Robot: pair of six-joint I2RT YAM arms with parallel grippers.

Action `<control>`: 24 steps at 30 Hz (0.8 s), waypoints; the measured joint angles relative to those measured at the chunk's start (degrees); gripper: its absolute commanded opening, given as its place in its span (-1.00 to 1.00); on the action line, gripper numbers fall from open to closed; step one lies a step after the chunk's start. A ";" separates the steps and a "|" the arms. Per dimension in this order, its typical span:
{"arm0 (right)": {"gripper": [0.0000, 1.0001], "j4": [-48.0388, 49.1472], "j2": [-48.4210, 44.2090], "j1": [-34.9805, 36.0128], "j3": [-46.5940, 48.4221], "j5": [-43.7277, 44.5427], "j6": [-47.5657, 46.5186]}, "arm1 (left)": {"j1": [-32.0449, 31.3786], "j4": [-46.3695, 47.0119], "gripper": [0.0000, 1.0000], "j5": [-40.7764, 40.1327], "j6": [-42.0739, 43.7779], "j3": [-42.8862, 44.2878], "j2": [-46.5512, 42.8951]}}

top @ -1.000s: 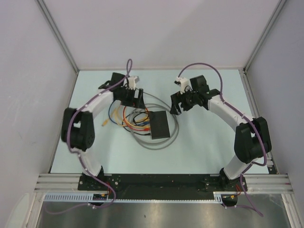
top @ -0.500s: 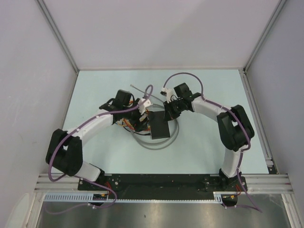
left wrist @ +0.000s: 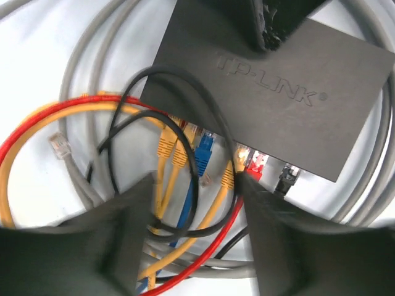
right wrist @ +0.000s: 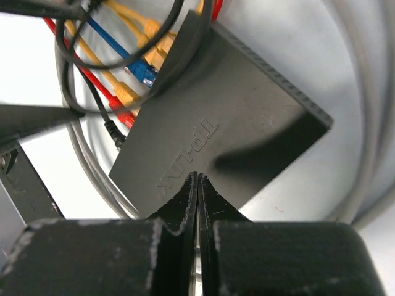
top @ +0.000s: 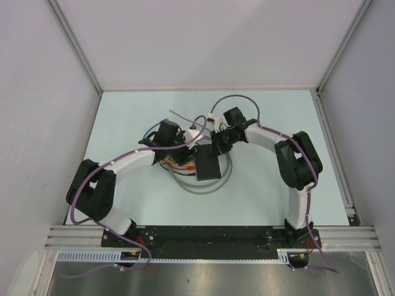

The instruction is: Pull the plug from the switch port

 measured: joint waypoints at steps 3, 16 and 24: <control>-1.00 -0.02 1.05 0.46 0.00 0.13 0.00 | 0.00 -0.55 -0.28 -1.20 -1.64 1.03 1.33; -1.00 0.02 1.31 0.92 0.04 1.79 -0.07 | 12.90 -1.95 -0.15 8.72 -26.60 3.89 6.54; -1.00 0.39 1.31 1.92 0.26 2.64 -0.28 | 15.21 -5.60 0.29 12.81 -30.88 4.83 12.09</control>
